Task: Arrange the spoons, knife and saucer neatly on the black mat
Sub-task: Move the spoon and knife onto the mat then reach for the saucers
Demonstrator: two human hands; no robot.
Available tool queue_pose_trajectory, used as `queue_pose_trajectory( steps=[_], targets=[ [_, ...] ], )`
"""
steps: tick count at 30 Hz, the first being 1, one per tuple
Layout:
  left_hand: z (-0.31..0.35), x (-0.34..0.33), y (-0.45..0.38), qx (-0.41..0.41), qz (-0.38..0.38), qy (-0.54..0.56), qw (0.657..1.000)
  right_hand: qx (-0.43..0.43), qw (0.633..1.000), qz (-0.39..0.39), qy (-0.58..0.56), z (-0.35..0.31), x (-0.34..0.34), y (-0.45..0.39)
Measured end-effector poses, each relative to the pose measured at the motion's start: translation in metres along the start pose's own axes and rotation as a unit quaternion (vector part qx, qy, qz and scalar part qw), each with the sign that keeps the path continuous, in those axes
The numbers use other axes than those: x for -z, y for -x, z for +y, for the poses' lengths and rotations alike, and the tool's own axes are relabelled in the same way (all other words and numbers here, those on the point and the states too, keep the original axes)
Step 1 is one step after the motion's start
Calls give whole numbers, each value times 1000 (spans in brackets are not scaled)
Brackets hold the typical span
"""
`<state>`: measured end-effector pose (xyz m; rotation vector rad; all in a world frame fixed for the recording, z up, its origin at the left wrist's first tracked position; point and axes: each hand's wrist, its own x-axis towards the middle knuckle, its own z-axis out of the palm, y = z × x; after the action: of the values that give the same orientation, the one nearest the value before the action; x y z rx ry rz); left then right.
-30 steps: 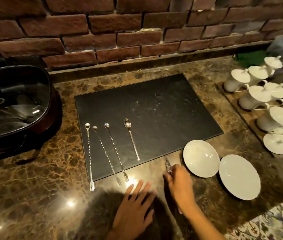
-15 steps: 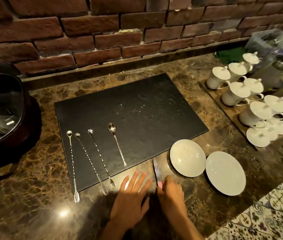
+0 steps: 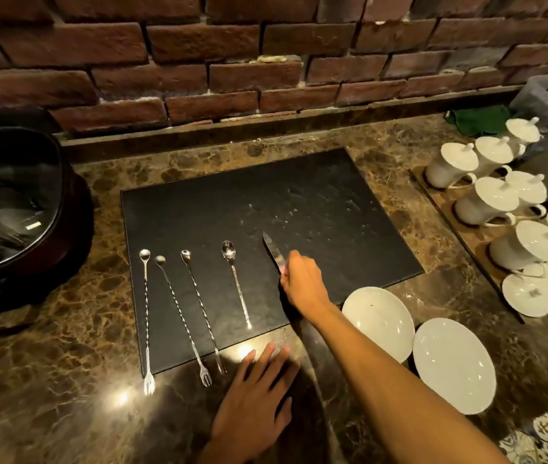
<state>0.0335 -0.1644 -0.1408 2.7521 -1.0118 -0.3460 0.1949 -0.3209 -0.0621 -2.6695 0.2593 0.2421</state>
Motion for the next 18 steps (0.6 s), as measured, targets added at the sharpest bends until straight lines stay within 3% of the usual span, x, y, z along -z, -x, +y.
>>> queue_pose_trajectory(
  steps=[6,11,15,18],
  targets=[
    [-1,-2,-2,0,-9,19,1000,2,1000,-15,14,5,-6,-5],
    [-3,-7,-1,-1,-3,28,1000,-9,999,4,-46,23,11,9],
    [-6,-12,-3,-10,36,12,999,-44,993,27,-104,68,40,41],
    [0,-11,-11,32,68,14,997,-84,988,47,-123,114,66,69]
  ],
)
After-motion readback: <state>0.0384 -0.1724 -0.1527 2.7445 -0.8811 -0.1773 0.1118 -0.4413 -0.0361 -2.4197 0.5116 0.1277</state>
